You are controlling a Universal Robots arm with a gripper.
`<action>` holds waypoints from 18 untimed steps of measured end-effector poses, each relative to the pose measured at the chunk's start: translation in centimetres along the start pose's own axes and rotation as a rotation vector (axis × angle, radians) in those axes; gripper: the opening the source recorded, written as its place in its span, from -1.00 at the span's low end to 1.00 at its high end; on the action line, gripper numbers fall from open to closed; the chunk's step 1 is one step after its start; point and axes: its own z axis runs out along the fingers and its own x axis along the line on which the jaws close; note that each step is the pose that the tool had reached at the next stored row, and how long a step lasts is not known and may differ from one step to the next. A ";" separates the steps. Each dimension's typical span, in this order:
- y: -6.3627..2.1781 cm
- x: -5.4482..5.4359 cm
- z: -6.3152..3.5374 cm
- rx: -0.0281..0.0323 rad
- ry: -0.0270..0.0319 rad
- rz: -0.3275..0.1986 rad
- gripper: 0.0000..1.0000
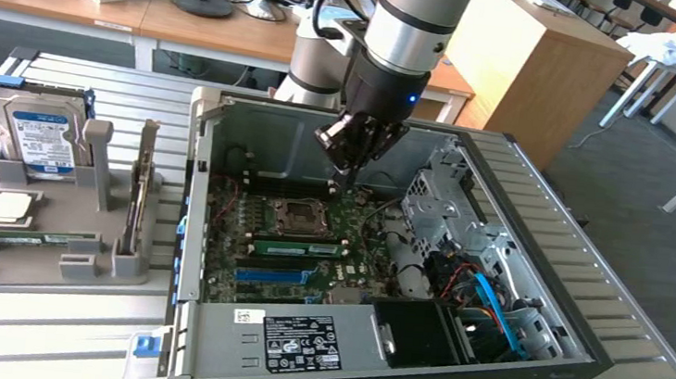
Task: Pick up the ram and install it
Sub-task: 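Press down the ram until it locks into place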
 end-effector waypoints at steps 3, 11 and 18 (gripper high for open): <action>0.00 0.0 0.01 0.0008 -0.0012 0.031 -0.80; 0.01 0.0 0.02 0.0024 -0.0040 0.100 -0.80; 0.01 0.0 0.03 0.0037 -0.0061 0.150 -0.80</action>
